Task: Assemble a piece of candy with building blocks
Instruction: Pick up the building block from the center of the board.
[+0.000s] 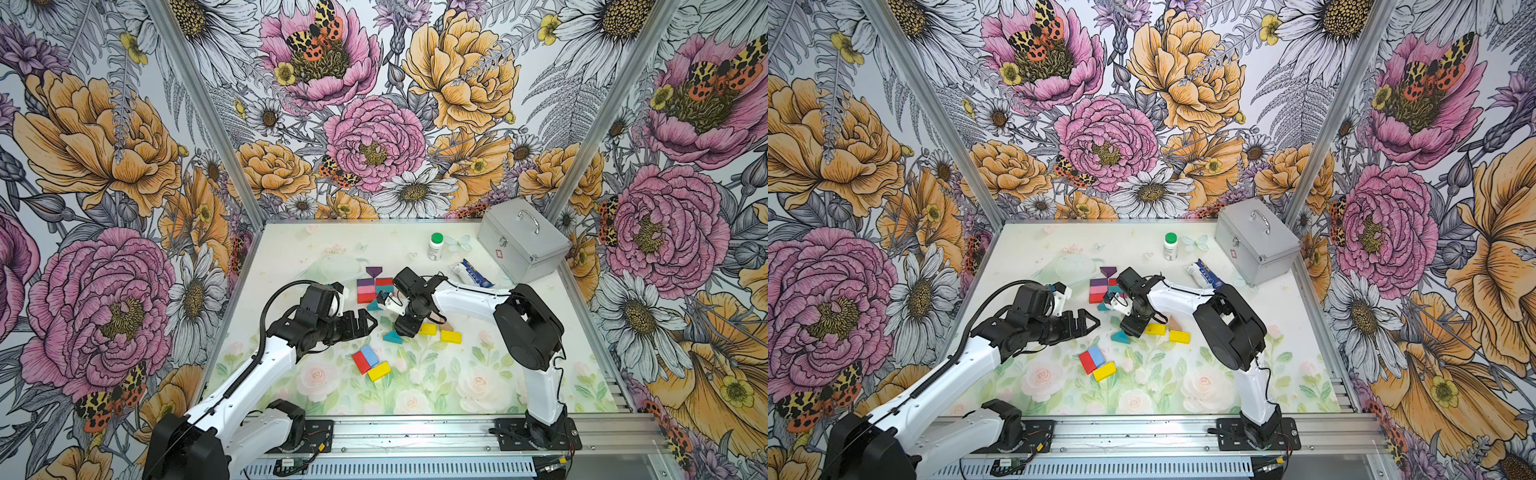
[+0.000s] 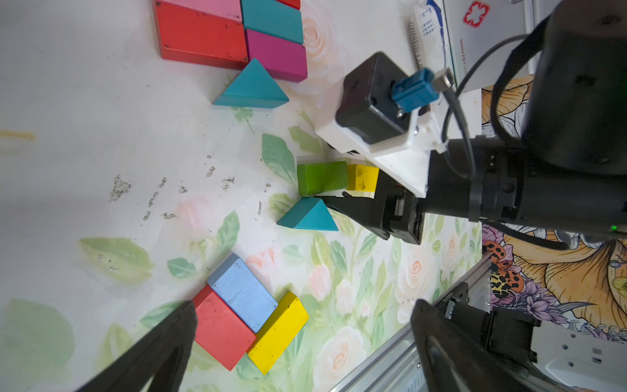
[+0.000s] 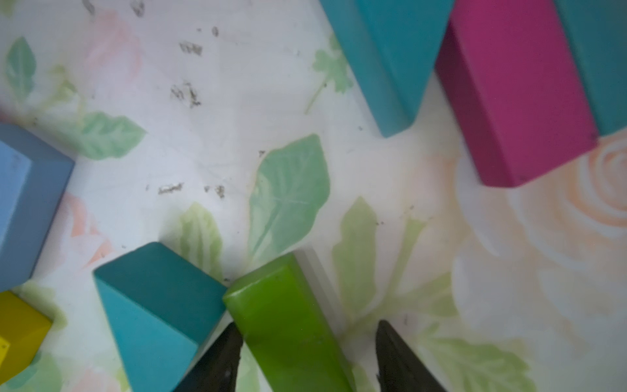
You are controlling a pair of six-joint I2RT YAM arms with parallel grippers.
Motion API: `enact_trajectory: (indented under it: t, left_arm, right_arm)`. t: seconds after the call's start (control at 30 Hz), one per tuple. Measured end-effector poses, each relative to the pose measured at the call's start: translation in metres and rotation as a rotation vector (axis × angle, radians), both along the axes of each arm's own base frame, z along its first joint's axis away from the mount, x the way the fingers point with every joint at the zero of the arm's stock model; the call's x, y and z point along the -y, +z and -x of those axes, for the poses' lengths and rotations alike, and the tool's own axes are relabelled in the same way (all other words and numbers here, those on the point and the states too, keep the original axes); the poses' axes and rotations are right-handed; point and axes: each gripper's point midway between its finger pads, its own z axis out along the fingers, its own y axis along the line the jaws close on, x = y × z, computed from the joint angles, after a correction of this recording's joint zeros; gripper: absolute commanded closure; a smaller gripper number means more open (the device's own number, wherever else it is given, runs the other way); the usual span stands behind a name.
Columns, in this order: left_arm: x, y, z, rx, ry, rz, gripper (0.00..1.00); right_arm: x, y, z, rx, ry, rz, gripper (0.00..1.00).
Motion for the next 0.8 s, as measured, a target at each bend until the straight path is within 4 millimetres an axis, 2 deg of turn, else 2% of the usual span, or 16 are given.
enact_trajectory:
  t: [0.27, 0.37, 0.47, 0.7, 0.8]
  left_arm:
    - [-0.004, 0.0, -0.003, 0.002, 0.017, 0.001, 0.01]
    - [-0.005, 0.0, -0.004, 0.002, 0.022, 0.001, 0.01]
    - [-0.005, 0.0, -0.004, 0.0, 0.021, 0.0, 0.01]
    - [-0.005, -0.007, -0.004, -0.023, 0.017, -0.009, 0.01]
    - [-0.004, -0.008, -0.004, -0.028, 0.017, -0.011, 0.01]
  right_arm:
    - [-0.001, -0.001, 0.003, 0.004, 0.024, 0.005, 0.77]
    - [0.004, -0.001, 0.001, 0.007, 0.01, 0.008, 0.79]
    - [0.018, -0.001, -0.004, 0.001, -0.023, 0.012, 0.79]
    - [0.062, 0.001, -0.042, 0.021, -0.141, 0.038, 0.79]
    - [0.066, 0.01, -0.057, 0.051, -0.136, 0.042, 0.78]
